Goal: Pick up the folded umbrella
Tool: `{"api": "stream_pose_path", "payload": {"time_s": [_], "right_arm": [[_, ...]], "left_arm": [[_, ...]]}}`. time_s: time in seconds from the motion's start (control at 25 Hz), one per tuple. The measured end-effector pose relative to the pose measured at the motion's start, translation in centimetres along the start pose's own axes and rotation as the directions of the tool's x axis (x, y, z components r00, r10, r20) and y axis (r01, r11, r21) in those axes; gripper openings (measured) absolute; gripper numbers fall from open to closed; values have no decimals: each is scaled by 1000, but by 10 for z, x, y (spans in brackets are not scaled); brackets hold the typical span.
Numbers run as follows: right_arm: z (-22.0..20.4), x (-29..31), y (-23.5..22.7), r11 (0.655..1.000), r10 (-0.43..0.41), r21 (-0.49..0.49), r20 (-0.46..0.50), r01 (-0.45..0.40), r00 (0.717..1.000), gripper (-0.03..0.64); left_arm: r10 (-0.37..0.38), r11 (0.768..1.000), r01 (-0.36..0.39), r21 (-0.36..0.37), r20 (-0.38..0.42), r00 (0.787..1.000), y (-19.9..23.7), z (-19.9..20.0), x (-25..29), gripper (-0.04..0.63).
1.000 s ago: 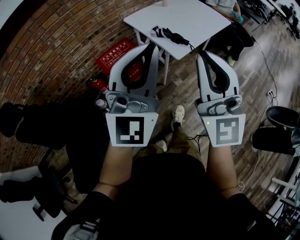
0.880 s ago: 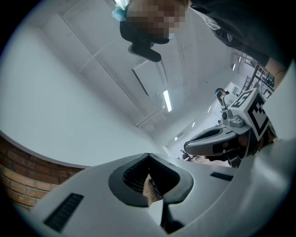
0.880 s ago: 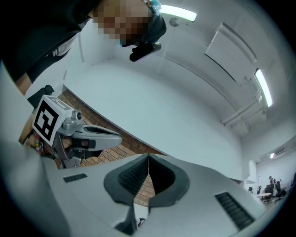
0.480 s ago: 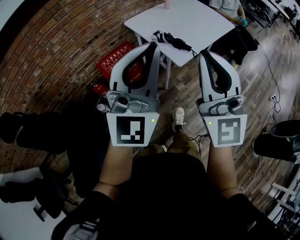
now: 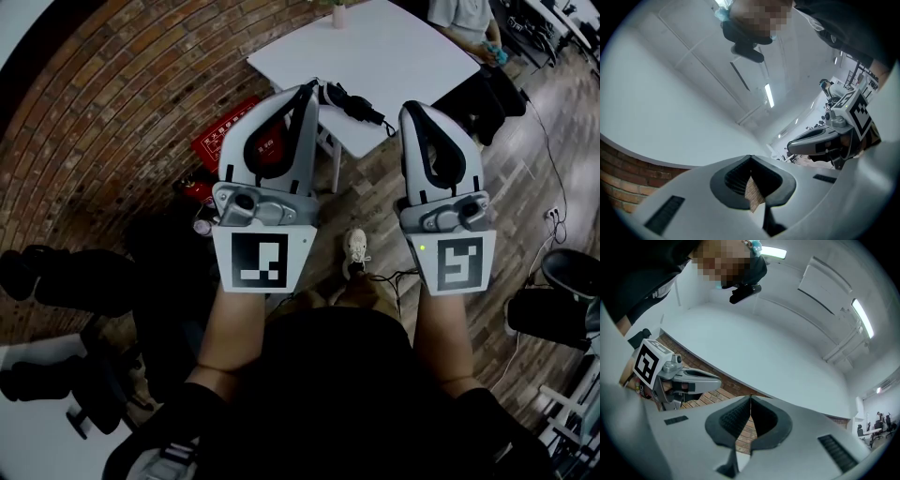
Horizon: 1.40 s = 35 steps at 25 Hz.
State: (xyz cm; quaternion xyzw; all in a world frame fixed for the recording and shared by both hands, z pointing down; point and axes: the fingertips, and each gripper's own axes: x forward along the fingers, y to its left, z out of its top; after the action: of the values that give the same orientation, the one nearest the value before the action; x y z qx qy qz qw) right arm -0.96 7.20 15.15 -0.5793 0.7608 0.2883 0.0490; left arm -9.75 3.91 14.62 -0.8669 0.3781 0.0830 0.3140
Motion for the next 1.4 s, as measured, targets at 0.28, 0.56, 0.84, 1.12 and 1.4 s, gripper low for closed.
{"api": "stream_pose_path", "payload": {"time_s": [0.28, 0.56, 0.84, 1.12, 1.4], "right_arm": [[-34, 37, -34, 999, 33, 29, 12, -33, 999, 29], [-67, 76, -73, 997, 61, 43, 21, -62, 998, 29], [-101, 114, -105, 994, 99, 50, 29, -100, 995, 29], [-132, 143, -123, 986, 148, 71, 28, -149, 989, 29], [-151, 156, -136, 980, 171, 100, 45, -175, 984, 29]], "left_arm": [[18, 1000, -18, 16, -36, 999, 4, -29, 49, 11], [45, 999, -44, 19, -54, 998, 11, -58, 104, 11], [66, 998, -64, 27, -71, 995, 16, -88, 152, 11], [95, 995, -92, 34, -100, 990, 21, -115, 187, 11], [99, 995, -94, 43, -127, 987, 16, -130, 206, 11]]}}
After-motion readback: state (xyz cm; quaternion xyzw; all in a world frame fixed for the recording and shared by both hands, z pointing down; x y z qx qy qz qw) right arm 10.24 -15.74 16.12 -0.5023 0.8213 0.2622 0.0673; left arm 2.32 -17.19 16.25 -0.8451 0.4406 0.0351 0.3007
